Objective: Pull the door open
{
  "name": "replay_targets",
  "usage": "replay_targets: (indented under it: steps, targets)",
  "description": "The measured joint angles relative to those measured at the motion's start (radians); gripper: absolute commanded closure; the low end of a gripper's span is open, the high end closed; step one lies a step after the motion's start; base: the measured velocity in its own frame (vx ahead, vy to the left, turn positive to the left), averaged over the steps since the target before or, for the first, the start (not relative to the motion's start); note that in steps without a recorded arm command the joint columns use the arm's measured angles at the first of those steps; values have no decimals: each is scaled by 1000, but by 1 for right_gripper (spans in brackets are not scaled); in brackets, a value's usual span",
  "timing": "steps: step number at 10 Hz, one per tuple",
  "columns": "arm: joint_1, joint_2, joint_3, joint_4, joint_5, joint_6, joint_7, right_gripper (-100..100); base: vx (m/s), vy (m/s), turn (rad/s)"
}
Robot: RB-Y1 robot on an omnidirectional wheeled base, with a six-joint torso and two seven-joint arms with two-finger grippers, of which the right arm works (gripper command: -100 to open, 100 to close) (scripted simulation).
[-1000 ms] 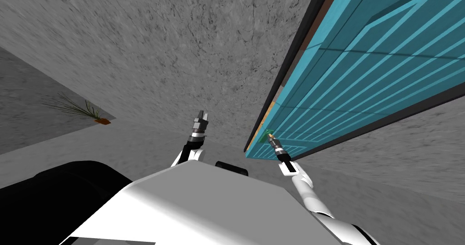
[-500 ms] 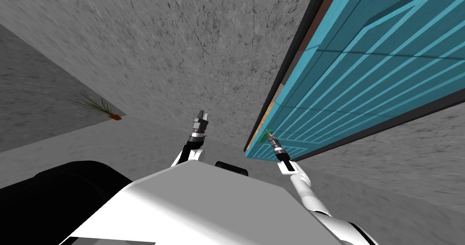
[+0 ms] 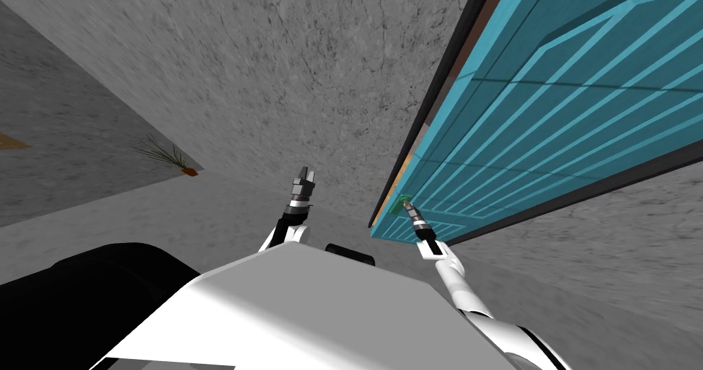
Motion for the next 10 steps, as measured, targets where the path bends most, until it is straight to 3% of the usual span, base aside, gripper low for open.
replay_targets:
  steps: [4, 5, 10]
  targets:
    - [-9, 4, -3, -9, -53, 12, -98, 100, -52, -62, 69]
    - [-14, 4, -6, -1, -68, 12, -124, -100, -68, -51, 87]
    - [-30, 37, -17, 2, -128, 29, -255, -100, -56, -40, 63]
